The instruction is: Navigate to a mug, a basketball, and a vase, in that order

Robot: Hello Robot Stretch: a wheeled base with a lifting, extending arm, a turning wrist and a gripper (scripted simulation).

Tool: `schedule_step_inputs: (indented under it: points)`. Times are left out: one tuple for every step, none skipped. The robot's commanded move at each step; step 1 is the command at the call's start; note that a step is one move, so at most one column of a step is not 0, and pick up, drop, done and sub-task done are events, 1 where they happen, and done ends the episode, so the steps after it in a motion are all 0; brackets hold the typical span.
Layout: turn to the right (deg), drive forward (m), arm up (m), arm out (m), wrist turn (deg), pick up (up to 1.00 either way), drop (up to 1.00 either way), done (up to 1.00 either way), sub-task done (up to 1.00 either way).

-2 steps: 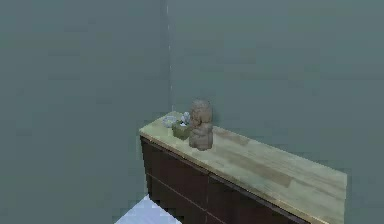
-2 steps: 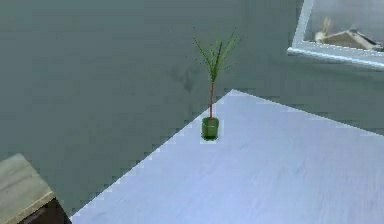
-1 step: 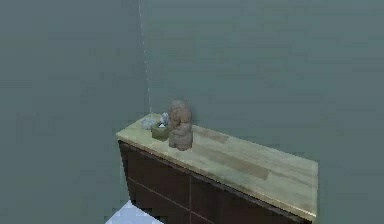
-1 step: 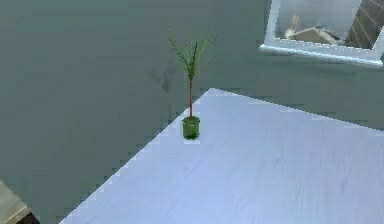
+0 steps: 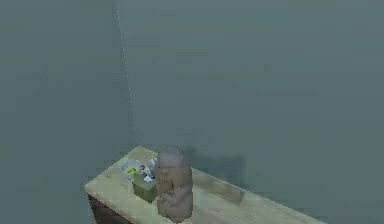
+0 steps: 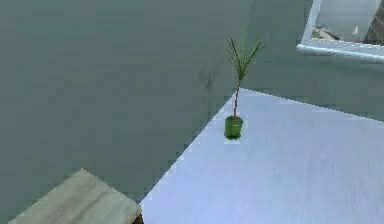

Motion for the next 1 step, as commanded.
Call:
schedule_step_inputs:
  points:
    - [-18.0, 0.00, 0.00, 0.00, 0.0, 0.00, 0.00, 0.00, 0.00]
